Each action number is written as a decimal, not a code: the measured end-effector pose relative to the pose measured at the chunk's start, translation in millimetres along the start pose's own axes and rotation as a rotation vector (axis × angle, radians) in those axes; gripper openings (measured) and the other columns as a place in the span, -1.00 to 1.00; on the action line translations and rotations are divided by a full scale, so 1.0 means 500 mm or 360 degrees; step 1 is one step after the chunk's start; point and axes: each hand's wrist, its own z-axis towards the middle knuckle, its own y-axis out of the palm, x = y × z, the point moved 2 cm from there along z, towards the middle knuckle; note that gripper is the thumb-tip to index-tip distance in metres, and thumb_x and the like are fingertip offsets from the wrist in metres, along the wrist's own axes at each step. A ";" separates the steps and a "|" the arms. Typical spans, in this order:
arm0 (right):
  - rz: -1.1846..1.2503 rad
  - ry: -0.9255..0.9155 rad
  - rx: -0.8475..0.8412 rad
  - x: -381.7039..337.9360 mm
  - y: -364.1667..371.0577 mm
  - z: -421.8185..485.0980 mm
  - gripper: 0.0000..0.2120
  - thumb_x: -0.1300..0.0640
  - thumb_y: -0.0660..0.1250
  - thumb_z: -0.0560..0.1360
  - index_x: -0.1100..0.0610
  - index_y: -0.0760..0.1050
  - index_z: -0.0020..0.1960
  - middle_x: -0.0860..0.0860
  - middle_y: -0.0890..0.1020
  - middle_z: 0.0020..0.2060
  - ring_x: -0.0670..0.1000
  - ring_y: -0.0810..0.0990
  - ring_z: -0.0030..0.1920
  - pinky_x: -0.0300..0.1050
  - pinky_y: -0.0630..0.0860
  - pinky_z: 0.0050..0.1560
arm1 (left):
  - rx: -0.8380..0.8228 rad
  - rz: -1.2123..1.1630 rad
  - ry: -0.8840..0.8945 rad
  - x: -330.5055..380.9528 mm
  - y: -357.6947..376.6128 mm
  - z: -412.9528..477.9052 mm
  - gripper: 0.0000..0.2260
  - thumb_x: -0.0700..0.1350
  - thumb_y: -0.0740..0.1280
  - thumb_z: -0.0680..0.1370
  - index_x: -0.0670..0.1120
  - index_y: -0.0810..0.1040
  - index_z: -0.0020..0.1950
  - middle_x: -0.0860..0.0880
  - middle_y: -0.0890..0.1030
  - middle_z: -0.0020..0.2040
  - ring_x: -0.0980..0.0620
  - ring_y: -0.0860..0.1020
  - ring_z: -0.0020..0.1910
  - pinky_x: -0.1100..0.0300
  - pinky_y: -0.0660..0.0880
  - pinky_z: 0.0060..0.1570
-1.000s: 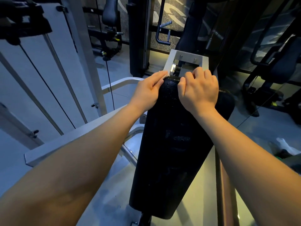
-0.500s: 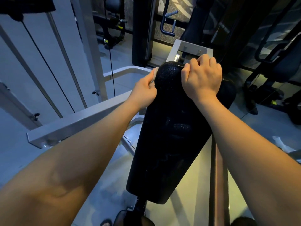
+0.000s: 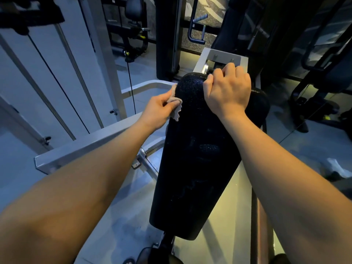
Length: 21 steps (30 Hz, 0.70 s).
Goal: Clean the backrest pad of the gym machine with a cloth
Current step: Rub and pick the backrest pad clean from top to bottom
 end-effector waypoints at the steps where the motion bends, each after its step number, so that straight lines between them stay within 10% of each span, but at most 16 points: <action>1: 0.0000 0.0003 0.0005 0.000 0.001 0.000 -0.52 -0.11 0.01 0.65 0.17 0.59 -0.04 0.16 0.57 -0.04 0.21 0.49 -0.05 0.08 0.37 -0.06 | 0.0065 0.0015 -0.0057 -0.006 0.007 -0.015 -0.71 -0.15 0.35 0.63 -0.06 0.60 0.35 0.06 0.69 0.03 0.12 0.63 0.04 0.11 0.54 0.21; 6: 0.0026 0.0015 0.0080 0.002 0.007 -0.002 -0.53 -0.09 0.03 0.65 0.18 0.60 -0.07 0.16 0.57 -0.07 0.21 0.50 -0.07 0.08 0.38 -0.07 | 0.0202 0.0016 -0.0182 -0.024 0.029 -0.045 -0.72 -0.06 0.37 0.62 -0.07 0.63 0.31 0.00 0.70 0.12 0.08 0.65 0.09 -0.03 0.56 0.24; 14: 0.0053 0.0005 0.0135 0.001 0.003 -0.001 -0.56 -0.07 0.08 0.63 0.19 0.62 -0.08 0.16 0.57 -0.10 0.21 0.51 -0.10 0.08 0.38 -0.12 | 0.0372 0.0034 0.0142 0.102 0.040 0.043 -0.64 -0.09 0.35 0.62 0.08 0.53 0.43 0.15 0.68 -0.02 0.27 0.57 -0.12 0.32 0.49 -0.05; 18: 0.0044 0.0021 0.0099 0.003 0.001 -0.003 -0.54 -0.08 0.07 0.64 0.19 0.61 -0.07 0.16 0.57 -0.09 0.20 0.50 -0.09 0.07 0.38 -0.11 | 0.0421 0.0103 0.0187 0.070 0.048 0.013 -0.61 -0.12 0.33 0.64 0.05 0.47 0.48 0.24 0.60 0.18 0.38 0.57 0.06 0.37 0.50 0.17; 21: 0.0054 0.0031 0.0122 0.001 0.003 -0.004 -0.55 -0.07 0.08 0.64 0.19 0.62 -0.07 0.16 0.58 -0.09 0.20 0.51 -0.09 0.08 0.37 -0.11 | 0.0460 0.0126 -0.0054 0.029 0.056 -0.020 -0.81 -0.03 0.32 0.64 -0.01 0.68 0.18 0.01 0.70 -0.14 0.24 0.60 -0.24 0.16 0.61 -0.05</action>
